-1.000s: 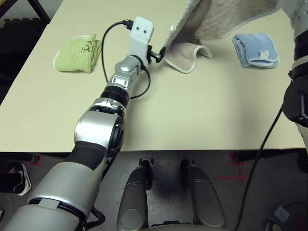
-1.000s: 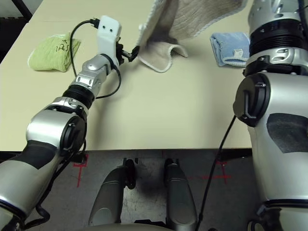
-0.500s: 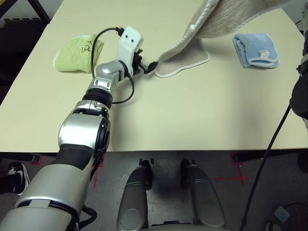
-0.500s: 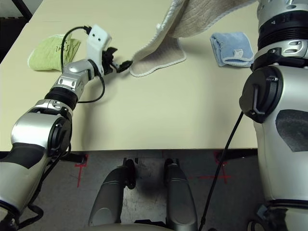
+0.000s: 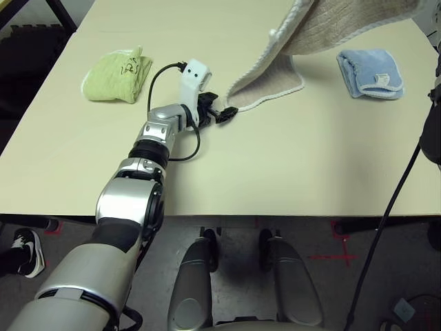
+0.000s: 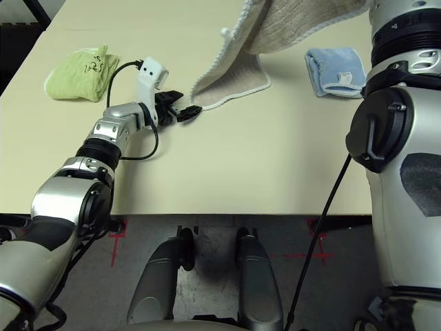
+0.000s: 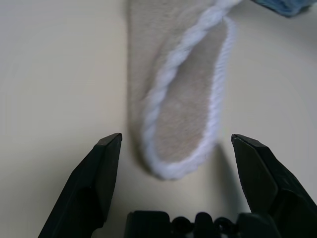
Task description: Fold the towel and set it aside.
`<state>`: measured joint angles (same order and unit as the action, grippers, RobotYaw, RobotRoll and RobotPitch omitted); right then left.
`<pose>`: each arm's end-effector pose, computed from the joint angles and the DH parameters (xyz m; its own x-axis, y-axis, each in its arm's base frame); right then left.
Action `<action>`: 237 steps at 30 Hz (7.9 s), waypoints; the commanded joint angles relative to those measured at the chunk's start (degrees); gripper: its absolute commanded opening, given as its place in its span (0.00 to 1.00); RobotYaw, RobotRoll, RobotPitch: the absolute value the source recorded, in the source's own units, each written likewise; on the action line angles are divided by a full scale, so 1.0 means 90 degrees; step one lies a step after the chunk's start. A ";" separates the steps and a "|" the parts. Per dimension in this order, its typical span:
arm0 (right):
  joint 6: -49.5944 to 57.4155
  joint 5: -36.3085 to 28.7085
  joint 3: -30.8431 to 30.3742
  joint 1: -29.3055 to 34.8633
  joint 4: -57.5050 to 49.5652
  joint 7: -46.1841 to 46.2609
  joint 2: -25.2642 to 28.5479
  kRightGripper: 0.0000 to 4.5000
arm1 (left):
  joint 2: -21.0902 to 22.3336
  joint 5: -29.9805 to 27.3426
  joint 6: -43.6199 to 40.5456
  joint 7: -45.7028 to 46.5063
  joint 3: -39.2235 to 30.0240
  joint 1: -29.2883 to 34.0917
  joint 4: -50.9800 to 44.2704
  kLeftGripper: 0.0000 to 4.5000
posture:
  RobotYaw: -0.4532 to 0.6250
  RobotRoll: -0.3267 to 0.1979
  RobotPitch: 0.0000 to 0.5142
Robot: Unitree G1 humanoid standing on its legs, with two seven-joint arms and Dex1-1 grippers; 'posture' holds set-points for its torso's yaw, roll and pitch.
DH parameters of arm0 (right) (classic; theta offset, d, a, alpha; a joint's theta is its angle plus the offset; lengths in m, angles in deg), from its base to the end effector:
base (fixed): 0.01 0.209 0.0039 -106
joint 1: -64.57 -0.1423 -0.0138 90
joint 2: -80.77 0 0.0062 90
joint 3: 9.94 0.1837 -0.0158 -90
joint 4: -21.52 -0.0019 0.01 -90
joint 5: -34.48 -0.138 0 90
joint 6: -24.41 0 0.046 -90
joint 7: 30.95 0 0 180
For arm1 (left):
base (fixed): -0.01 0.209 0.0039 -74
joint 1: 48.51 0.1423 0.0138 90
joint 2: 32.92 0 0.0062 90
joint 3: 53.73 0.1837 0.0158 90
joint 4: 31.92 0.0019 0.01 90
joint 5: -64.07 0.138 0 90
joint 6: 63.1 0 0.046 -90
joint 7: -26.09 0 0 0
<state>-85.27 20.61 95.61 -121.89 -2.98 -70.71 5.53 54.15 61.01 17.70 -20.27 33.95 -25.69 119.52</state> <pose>0.3311 -0.2209 0.4057 0.4732 0.4487 0.7581 -0.2983 0.8913 -0.3414 0.3764 0.1470 0.1876 0.6617 -0.7304 -0.1694 0.7471 0.6615 0.0658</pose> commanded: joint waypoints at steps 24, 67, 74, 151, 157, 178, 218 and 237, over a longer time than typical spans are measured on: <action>-0.0135 -0.0042 0.0091 -0.0124 -0.0149 0.0029 -0.0068 0.01 | 0.0092 -0.0998 -0.3159 0.0289 -0.0374 0.0346 -0.1547 1.00 | 0.37 0.62 0.62; 0.5520 -0.0980 -0.0287 0.3323 -0.1815 -0.2537 0.2164 0.00 | 0.3525 -0.0490 -0.2121 -0.2801 0.0461 -0.1581 -0.1199 0.01 | 0.43 0.62 0.70; 0.2825 0.0026 -0.0544 0.2163 -0.0321 -0.1164 0.1695 0.00 | 0.2925 -0.0222 -0.0735 0.0051 -0.0129 -0.2050 0.0679 0.01 | 0.45 0.62 0.70; 0.4395 0.0331 -0.2680 0.5129 -0.3631 -0.5475 0.2936 0.62 | 0.6388 -0.3362 -0.1250 -0.5127 0.6992 -0.1665 -0.3313 0.00 | 0.46 0.62 0.76; 0.2994 0.0998 -0.2838 0.4757 -0.2366 -0.5362 0.2561 0.99 | 0.6406 -0.3389 -0.1345 -0.5127 0.6939 -0.1606 -0.3453 0.00 | 0.46 0.62 0.76; 0.3678 -0.0180 -0.2403 0.4916 -0.2975 -0.5860 0.2877 0.53 | 0.6416 -0.3293 -0.1137 -0.5127 0.6906 -0.1443 -0.3283 0.00 | 0.44 0.62 0.72; 0.2655 0.0625 -0.2212 0.5055 -0.2912 -0.5699 0.2414 0.70 | 0.6412 -0.3320 -0.1084 -0.5127 0.6850 -0.1206 -0.3410 0.00 | 0.44 0.62 0.73; 0.3657 -0.0499 -0.1441 0.5261 -0.3049 -0.5860 0.3146 0.02 | 0.6232 -0.3100 -0.0996 -0.5127 0.6681 -0.1364 -0.3021 0.00 | 0.43 0.62 0.71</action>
<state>-53.79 17.33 81.08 -76.17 -29.23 -123.10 32.31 109.97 31.85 8.16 -65.91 94.80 -37.30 91.04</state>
